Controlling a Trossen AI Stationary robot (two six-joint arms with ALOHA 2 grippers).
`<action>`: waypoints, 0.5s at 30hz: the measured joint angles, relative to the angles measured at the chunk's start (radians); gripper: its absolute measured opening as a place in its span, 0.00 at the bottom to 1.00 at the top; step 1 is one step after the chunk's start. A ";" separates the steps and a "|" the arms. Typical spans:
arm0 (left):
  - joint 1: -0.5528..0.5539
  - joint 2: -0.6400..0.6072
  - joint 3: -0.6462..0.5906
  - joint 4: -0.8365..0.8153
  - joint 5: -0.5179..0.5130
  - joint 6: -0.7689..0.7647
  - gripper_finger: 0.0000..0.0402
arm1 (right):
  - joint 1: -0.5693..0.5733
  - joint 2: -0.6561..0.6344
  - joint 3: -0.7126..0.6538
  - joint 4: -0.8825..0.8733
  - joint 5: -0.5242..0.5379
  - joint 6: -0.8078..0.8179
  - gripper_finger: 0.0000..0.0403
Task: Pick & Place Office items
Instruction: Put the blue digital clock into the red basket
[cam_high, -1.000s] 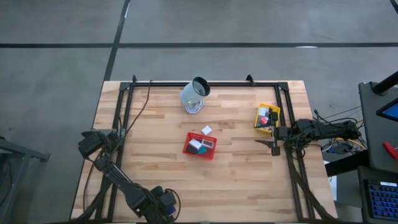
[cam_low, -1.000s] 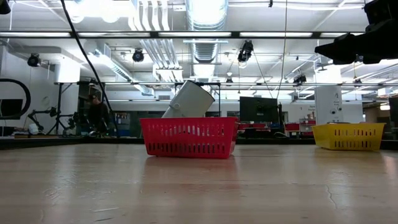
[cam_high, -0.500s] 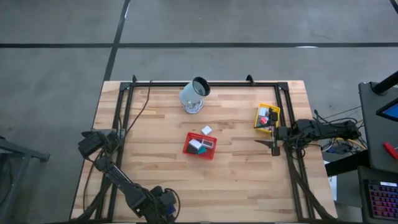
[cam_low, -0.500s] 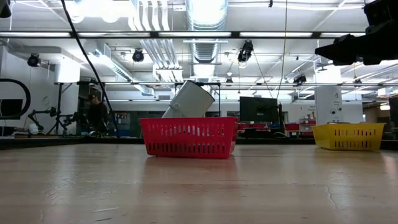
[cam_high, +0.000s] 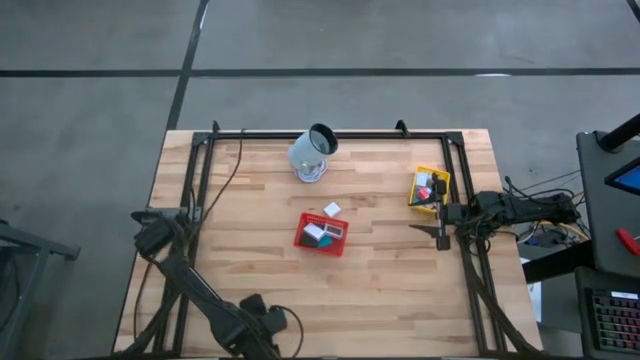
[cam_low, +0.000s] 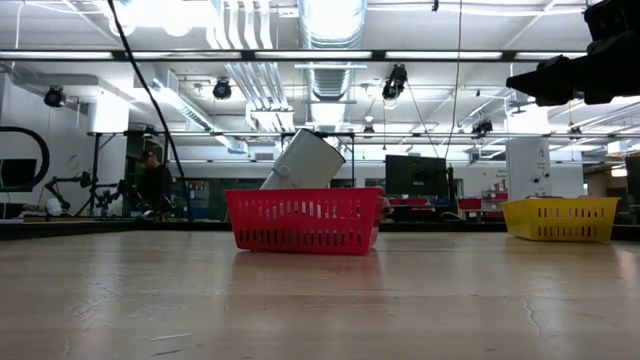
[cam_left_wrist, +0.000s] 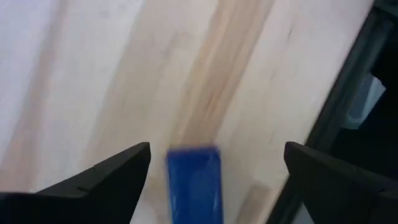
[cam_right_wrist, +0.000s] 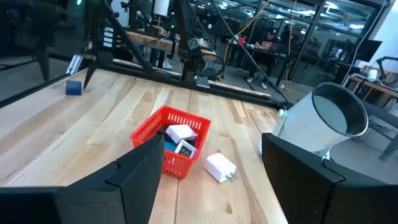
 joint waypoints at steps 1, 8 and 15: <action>0.001 0.016 0.005 0.019 0.001 0.006 0.93 | 0.000 0.000 0.000 0.000 0.000 0.002 0.65; -0.001 0.105 0.040 0.027 0.102 0.025 0.93 | 0.000 0.001 0.000 0.000 0.001 0.001 0.66; -0.002 0.095 0.041 -0.055 0.070 0.020 0.93 | 0.000 0.001 0.000 -0.001 0.001 0.002 0.67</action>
